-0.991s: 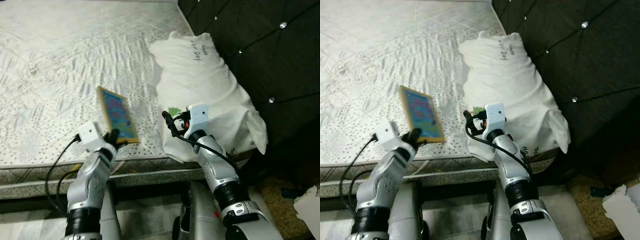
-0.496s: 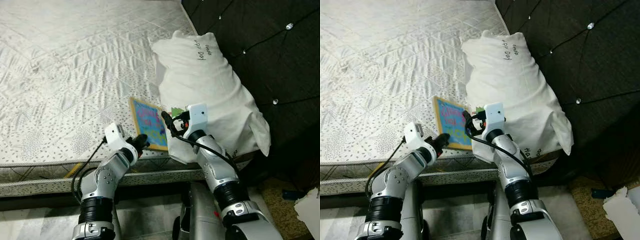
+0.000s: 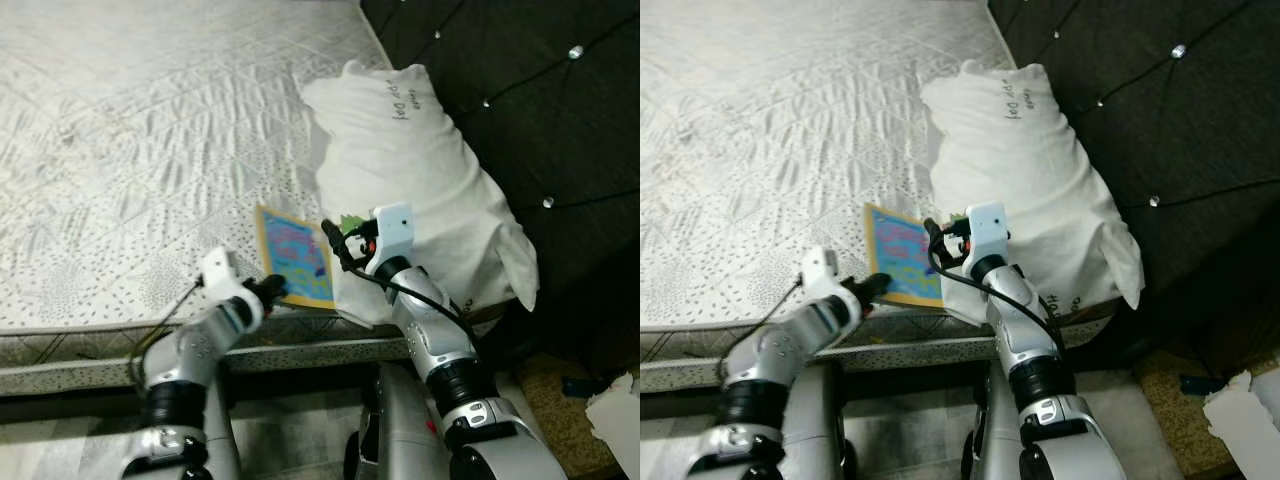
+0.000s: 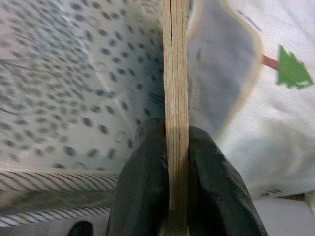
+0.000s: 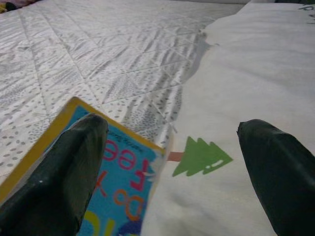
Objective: Clean up the room
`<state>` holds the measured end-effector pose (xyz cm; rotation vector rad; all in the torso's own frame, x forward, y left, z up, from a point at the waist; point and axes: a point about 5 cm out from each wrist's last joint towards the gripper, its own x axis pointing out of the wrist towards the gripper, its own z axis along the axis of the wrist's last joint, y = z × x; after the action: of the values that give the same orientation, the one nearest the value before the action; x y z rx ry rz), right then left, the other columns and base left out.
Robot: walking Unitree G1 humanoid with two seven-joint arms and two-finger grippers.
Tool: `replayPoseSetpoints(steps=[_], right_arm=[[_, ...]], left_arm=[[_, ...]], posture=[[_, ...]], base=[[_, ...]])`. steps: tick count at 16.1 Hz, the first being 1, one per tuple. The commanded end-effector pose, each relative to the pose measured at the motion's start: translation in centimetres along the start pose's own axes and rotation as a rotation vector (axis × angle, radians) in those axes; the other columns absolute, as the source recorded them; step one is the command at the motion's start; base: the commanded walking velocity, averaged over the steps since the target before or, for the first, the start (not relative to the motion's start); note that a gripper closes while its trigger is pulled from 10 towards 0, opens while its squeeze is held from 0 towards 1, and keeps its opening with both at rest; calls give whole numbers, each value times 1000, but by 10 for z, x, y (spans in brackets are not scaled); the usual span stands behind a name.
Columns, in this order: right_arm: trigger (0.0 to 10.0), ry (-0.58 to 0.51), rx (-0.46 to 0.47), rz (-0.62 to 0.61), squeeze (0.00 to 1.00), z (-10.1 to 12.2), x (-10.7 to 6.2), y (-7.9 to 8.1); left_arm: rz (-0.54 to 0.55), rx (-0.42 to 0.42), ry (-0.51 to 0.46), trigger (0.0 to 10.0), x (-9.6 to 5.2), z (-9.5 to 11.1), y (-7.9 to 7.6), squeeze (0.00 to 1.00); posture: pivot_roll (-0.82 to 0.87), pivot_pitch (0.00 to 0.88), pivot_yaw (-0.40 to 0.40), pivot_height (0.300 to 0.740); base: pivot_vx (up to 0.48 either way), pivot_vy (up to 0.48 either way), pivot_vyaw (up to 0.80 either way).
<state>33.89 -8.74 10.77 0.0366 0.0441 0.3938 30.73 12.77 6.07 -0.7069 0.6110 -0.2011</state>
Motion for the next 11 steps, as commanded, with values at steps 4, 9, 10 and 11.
replayPoseSetpoints(steps=[4,9,10,11], right_arm=[[10000,0,-10,-12,0,0,1,-3],[10000,-2,-18,-10,0,2,3,-3],[10000,-3,-17,-14,0,2,4,-3],[10000,-4,-13,-23,0,2,5,-4]], left_arm=[[84,23,-45,10000,-1,24,27,1000],[156,64,-82,10000,-2,46,46,1000],[180,83,-87,10000,-3,50,50,1000],[190,109,-81,10000,-3,51,52,1000]], posture=[[70,85,-81,565],[71,84,-79,565],[72,86,-73,565],[73,86,-70,565]], base=[[0,0,0],[0,0,0],[0,0,0],[0,0,0]])
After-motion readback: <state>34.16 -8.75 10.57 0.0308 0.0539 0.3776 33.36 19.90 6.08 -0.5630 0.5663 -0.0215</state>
